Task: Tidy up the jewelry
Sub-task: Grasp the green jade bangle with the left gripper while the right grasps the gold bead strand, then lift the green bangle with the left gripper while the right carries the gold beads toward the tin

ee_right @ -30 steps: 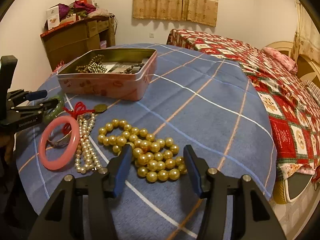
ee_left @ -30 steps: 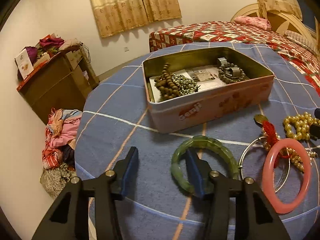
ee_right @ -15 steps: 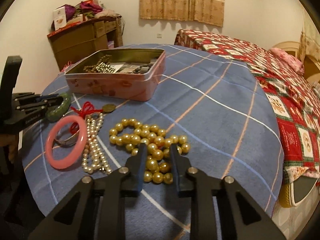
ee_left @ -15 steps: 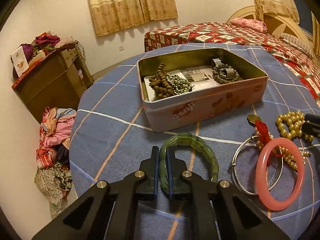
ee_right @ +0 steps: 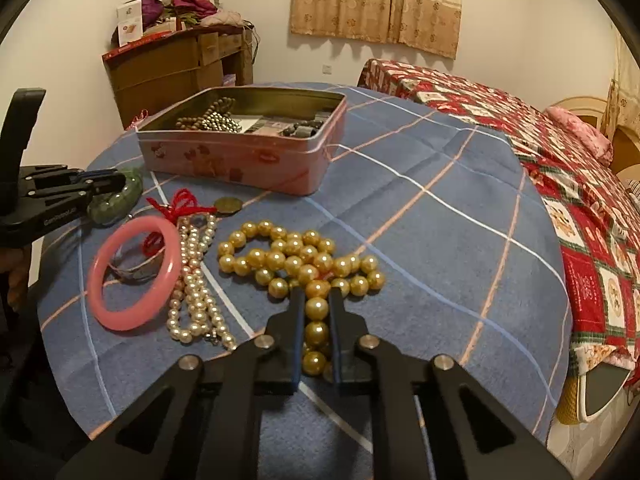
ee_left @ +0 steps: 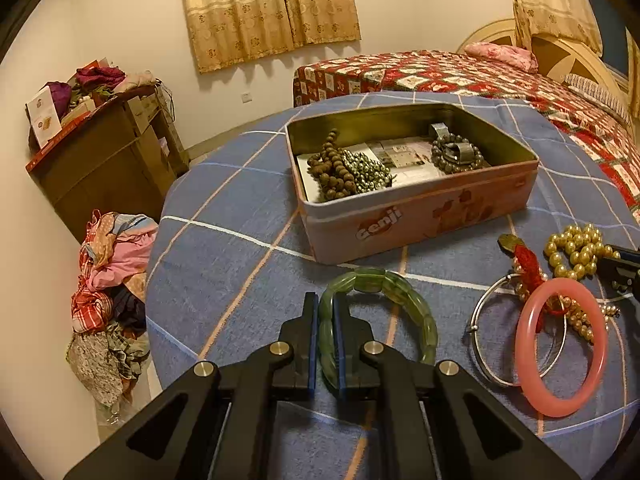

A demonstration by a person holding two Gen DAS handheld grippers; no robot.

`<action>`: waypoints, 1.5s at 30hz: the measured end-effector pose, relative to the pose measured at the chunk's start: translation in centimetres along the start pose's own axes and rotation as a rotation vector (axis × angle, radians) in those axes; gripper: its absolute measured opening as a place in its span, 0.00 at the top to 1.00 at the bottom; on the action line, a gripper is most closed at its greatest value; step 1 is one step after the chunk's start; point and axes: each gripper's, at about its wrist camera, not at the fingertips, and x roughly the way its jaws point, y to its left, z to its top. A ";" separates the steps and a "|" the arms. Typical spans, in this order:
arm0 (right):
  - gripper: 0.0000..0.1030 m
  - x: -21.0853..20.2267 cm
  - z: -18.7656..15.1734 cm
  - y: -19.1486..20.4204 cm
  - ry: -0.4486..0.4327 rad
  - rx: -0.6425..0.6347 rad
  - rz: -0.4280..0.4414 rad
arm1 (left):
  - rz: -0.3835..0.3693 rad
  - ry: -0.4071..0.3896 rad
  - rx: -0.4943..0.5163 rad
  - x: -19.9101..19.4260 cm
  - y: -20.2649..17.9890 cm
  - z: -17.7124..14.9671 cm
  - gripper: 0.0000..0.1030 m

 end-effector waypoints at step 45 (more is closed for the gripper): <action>0.87 -5.7 8.1 0.2 -0.274 -0.035 -0.080 | 0.081 -0.199 -0.027 -5.9 1.6 6.3 0.94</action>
